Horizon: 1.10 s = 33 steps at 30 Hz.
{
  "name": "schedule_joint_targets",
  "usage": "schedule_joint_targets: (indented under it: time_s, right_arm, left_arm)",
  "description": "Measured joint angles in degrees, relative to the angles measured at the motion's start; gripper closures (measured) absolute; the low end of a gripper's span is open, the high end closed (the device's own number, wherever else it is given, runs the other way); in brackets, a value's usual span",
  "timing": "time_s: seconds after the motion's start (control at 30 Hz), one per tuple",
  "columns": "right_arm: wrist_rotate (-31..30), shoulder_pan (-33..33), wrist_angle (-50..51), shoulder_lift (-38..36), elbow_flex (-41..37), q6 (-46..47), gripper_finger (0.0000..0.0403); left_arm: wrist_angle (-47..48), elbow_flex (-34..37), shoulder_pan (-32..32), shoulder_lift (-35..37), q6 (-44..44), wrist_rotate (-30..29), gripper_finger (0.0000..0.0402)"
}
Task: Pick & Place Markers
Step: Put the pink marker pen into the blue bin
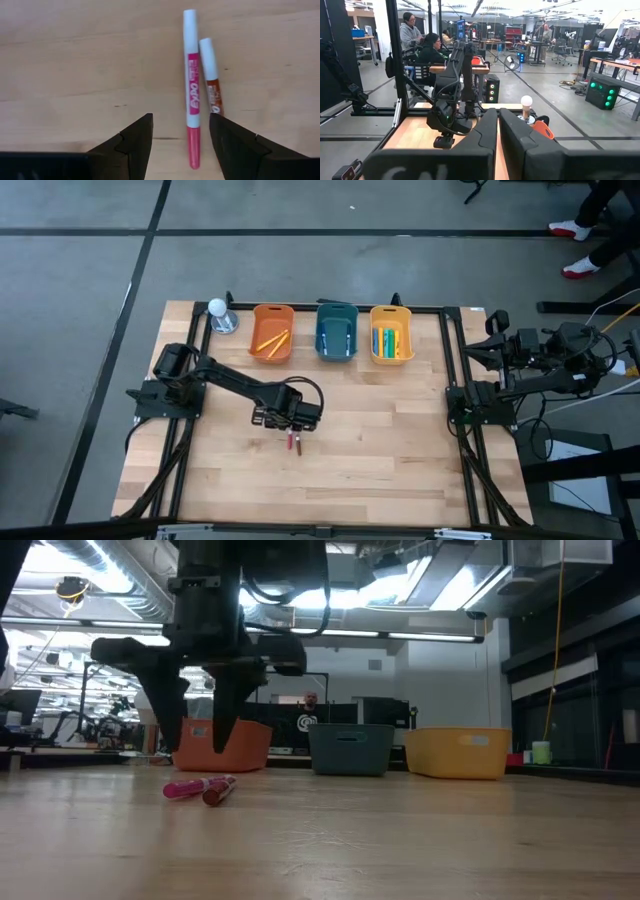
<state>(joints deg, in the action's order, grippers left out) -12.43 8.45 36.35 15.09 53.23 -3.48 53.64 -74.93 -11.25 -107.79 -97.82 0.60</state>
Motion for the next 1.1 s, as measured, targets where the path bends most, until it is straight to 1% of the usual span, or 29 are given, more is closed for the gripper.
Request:
schedule_joint_targets:
  time_s: [0.3, 0.6, 1.1]
  right_arm:
    - [0.0, 0.0, 0.0, 0.0, 0.0, 0.0, 0.0382]
    - [0.0, 0.0, 0.0, 0.0, 0.0, 0.0, 0.0382]
    - [0.0, 0.0, 0.0, 0.0, 0.0, 0.0, 0.0382]
  left_arm:
    - [-2.2, 2.4, 0.0, 0.0, -0.2, 0.4, 0.0213]
    - [-4.0, 0.1, 0.0, -3.1, -0.2, 0.4, 0.0213]
    - [-4.0, 0.5, 0.0, -3.1, -2.6, 0.8, 0.0213]
